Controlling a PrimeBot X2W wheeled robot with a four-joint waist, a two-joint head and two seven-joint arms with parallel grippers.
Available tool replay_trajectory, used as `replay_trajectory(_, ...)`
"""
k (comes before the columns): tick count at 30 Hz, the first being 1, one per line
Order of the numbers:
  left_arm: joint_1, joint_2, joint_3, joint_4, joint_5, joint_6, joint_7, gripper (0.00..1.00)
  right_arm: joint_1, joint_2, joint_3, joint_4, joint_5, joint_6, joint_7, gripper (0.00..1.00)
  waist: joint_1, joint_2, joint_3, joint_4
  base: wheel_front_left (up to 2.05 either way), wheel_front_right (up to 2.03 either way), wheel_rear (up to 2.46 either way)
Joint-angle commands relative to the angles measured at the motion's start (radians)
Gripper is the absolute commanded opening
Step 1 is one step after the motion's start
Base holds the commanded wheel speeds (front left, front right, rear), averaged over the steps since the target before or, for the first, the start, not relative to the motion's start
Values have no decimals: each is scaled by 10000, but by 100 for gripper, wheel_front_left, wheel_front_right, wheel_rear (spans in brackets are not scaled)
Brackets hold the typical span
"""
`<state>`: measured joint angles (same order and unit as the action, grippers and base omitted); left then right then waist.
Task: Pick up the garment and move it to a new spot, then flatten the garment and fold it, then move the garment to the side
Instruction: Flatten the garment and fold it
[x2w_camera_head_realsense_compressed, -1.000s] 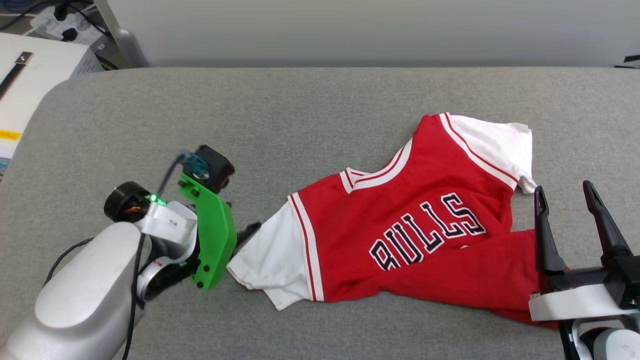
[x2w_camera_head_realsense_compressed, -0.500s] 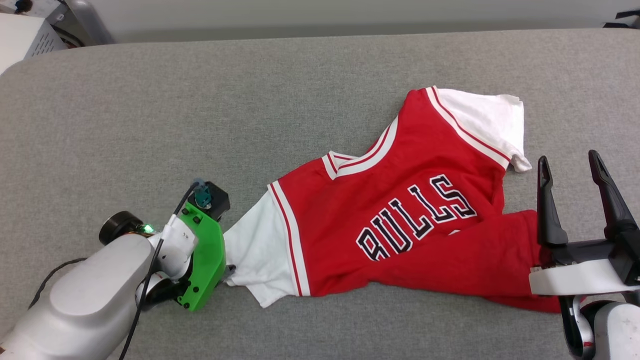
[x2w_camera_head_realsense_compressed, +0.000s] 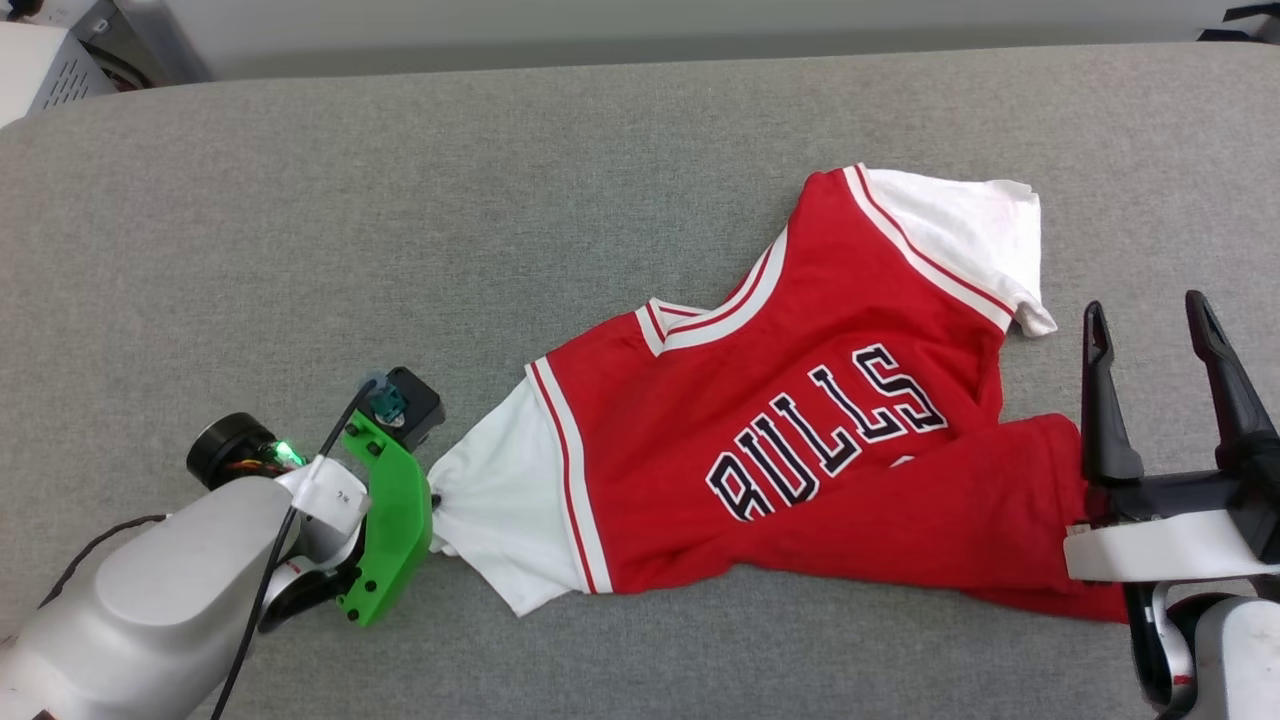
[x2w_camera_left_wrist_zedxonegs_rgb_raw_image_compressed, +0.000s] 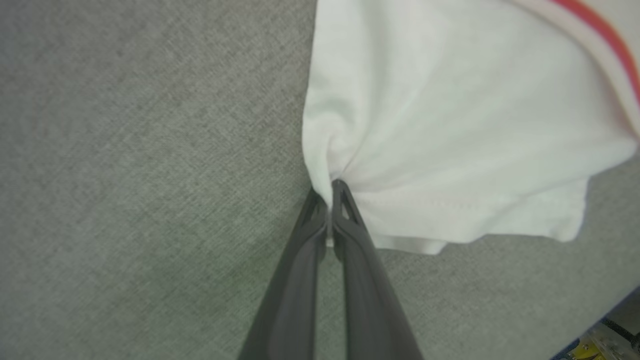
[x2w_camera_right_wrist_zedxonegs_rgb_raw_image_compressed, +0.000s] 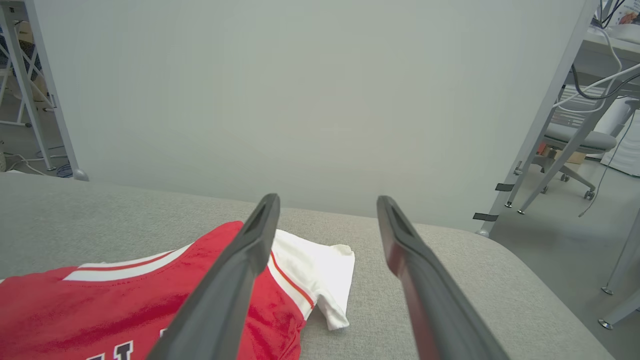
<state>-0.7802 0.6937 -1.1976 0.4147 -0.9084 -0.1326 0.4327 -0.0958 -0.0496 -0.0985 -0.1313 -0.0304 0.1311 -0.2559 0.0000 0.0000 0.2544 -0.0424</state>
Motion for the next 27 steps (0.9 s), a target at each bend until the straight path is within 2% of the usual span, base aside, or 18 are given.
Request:
replay_trajectory(1,163,57,-210,256,43,20,-386,0,-236,-10,-115,-28,21,-4,-59,100,0,0,-140,55,0,0,0)
replay_trajectory(4,-3,212,-51,390,246,20,-1375,0,-395,-162,-401,-136,75,-4,-59,100,0,0,-319,153,0,0,0)
replay_trajectory(8,-57,393,455,391,228,199,-2547,0,-794,-761,-718,-158,261,-4,-59,100,0,0,-481,327,0,0,0)
replay_trajectory(11,-51,706,809,193,206,468,-3192,0,-1234,-1428,-844,30,588,-4,38,100,0,0,-535,509,0,0,0)
replay_trajectory(14,-72,1037,1097,-98,171,750,-3554,0,-1754,-2187,-703,270,977,-4,693,100,0,0,-502,720,0,0,0)
replay_trajectory(20,-151,1638,1677,-876,35,1412,-4023,0,-2921,-3749,105,571,2337,-4,3142,100,0,0,-196,1163,0,0,0)
replay_trajectory(27,-279,1876,1902,-1873,209,1926,-4268,0,-4689,-5946,2377,1529,5263,-4,7602,100,0,0,535,1585,0,0,0)
